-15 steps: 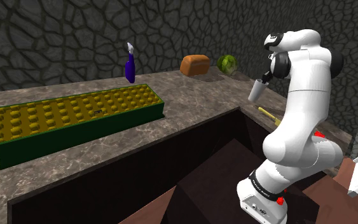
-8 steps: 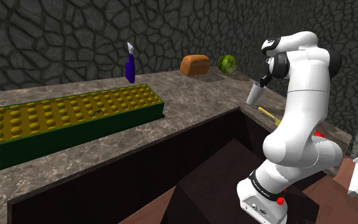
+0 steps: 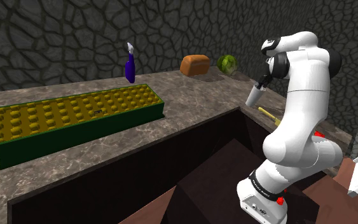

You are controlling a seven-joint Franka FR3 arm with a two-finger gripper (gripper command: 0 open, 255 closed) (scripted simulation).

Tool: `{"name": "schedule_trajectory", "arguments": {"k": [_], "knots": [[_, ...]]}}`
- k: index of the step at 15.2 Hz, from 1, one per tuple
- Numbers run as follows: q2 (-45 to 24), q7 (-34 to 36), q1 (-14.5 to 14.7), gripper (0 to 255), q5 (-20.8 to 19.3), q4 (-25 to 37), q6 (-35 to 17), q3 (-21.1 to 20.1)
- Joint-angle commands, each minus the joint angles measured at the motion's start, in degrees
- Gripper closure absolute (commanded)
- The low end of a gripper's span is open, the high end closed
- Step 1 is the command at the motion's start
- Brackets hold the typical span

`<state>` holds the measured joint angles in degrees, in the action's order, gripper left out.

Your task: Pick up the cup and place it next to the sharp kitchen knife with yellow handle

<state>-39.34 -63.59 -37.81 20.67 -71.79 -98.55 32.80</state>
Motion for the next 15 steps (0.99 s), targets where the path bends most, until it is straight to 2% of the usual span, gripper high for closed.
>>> {"name": "schedule_trajectory", "arguments": {"k": [1,3,7,15], "knots": [[0.0,0.0,0.0,0,0.0,0.0,0.0,0.0],[0.0,0.0,0.0,0,0.0,0.0,0.0,0.0],[-0.9,1.0,-2.3,0,-0.1,9.3,7.9,0.0],[-0.9,1.0,-2.3,0,-0.1,9.2,7.8,0.0]]}}
